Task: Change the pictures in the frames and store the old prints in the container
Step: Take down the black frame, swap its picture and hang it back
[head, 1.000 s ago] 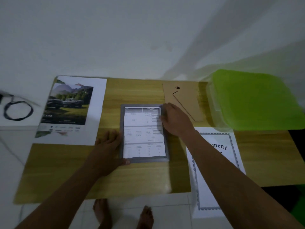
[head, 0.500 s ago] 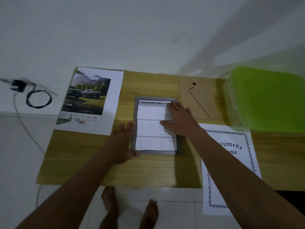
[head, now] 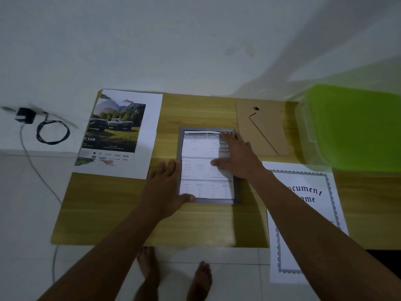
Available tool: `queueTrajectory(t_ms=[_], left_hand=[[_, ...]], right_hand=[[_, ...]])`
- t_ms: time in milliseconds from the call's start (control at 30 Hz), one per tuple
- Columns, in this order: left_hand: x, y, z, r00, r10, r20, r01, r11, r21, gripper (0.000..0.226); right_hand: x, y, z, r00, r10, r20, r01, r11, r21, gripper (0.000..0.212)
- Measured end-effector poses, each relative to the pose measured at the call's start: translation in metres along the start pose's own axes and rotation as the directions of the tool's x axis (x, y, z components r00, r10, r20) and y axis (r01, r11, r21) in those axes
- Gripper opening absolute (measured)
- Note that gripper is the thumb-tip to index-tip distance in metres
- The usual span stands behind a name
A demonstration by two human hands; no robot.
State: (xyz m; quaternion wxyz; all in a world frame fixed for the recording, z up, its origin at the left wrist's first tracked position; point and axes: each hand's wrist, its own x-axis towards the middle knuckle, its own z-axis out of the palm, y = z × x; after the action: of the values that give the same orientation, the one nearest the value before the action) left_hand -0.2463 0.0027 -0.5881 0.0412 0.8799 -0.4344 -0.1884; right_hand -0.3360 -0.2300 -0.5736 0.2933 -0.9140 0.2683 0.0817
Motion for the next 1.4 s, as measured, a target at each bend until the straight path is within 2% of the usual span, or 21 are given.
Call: queueTrajectory(t_ms=[133, 267, 400, 467, 567, 633, 700, 767, 800, 833, 933, 1000, 1100, 1167, 1233, 1300, 1400], left_hand=[[0.0, 0.002, 0.002, 1.0, -0.024, -0.013, 0.025, 1.0, 0.009, 0.106], [0.0, 0.012, 0.003, 0.993, -0.11, -0.05, 0.107, 0.993, -0.053, 0.089], [0.002, 0.02, 0.003, 0.986, -0.156, -0.063, 0.152, 0.986, -0.069, 0.085], [0.003, 0.021, 0.003, 0.983, -0.173, -0.054, 0.169, 0.983, -0.072, 0.084], [0.005, 0.019, 0.0, 0.981, -0.172, -0.091, 0.162, 0.981, -0.105, 0.073], [0.005, 0.023, -0.01, 0.98, -0.114, -0.165, 0.072, 0.968, -0.239, 0.057], [0.002, 0.031, -0.03, 0.961, -0.172, -0.214, 0.041, 0.86, -0.508, 0.033], [-0.004, 0.039, -0.049, 0.934, -0.287, -0.214, 0.043, 0.683, -0.729, 0.024], [-0.007, 0.042, -0.058, 0.918, -0.319, -0.237, 0.023, 0.638, -0.77, 0.024], [-0.012, 0.046, -0.067, 0.9, -0.33, -0.283, -0.008, 0.638, -0.77, 0.024], [-0.027, 0.062, -0.092, 0.826, -0.283, -0.487, -0.118, 0.759, -0.641, 0.025], [-0.036, 0.073, -0.102, 0.78, -0.166, -0.603, -0.226, 0.824, -0.52, 0.026], [-0.046, 0.082, -0.104, 0.743, -0.007, -0.67, -0.314, 0.879, -0.358, 0.031], [-0.052, 0.087, -0.103, 0.756, 0.046, -0.653, -0.324, 0.893, -0.312, 0.034], [-0.06, 0.095, -0.105, 0.771, 0.056, -0.634, -0.311, 0.903, -0.298, 0.032], [-0.069, 0.102, -0.11, 0.757, -0.014, -0.653, -0.284, 0.893, -0.348, 0.031], [-0.067, 0.098, -0.114, 0.777, -0.276, -0.565, -0.156, 0.786, -0.598, 0.04]], right_hand=[[-0.001, -0.006, -0.002, 1.0, 0.02, -0.018, -0.018, 0.991, 0.136, 0.089], [-0.006, -0.015, -0.005, 0.993, 0.011, -0.113, 0.026, 0.949, 0.314, 0.079], [-0.01, -0.024, -0.008, 0.967, 0.083, -0.242, 0.043, 0.881, 0.471, 0.065], [-0.01, -0.026, -0.012, 0.949, 0.209, -0.236, -0.03, 0.805, 0.592, 0.06], [-0.012, -0.027, -0.019, 0.923, 0.341, -0.179, -0.082, 0.63, 0.772, 0.05], [-0.015, -0.026, -0.023, 0.907, 0.393, -0.151, -0.095, 0.541, 0.835, 0.047], [-0.02, -0.025, -0.027, 0.897, 0.424, -0.128, -0.101, 0.476, 0.873, 0.046], [-0.026, -0.027, -0.032, 0.889, 0.432, -0.152, -0.083, 0.478, 0.874, 0.044], [-0.03, -0.029, -0.035, 0.883, 0.437, -0.174, -0.079, 0.504, 0.86, 0.043], [-0.034, -0.032, -0.037, 0.875, 0.442, -0.198, -0.083, 0.539, 0.838, 0.043], [-0.045, -0.05, -0.045, 0.851, 0.441, -0.285, -0.117, 0.688, 0.716, 0.038], [-0.056, -0.071, -0.056, 0.88, 0.356, -0.315, -0.068, 0.75, 0.658, 0.038], [-0.072, -0.1, -0.074, 0.943, 0.266, -0.201, -0.049, 0.708, 0.705, 0.052], [-0.081, -0.11, -0.081, 0.949, 0.264, -0.174, -0.054, 0.678, 0.734, 0.041], [-0.088, -0.111, -0.087, 0.94, 0.265, -0.215, -0.021, 0.674, 0.739, 0.026], [-0.098, -0.105, -0.095, 0.933, 0.273, -0.234, -0.009, 0.67, 0.742, 0.017], [-0.115, -0.088, -0.105, 0.937, 0.295, -0.188, -0.034, 0.61, 0.791, 0.021]])
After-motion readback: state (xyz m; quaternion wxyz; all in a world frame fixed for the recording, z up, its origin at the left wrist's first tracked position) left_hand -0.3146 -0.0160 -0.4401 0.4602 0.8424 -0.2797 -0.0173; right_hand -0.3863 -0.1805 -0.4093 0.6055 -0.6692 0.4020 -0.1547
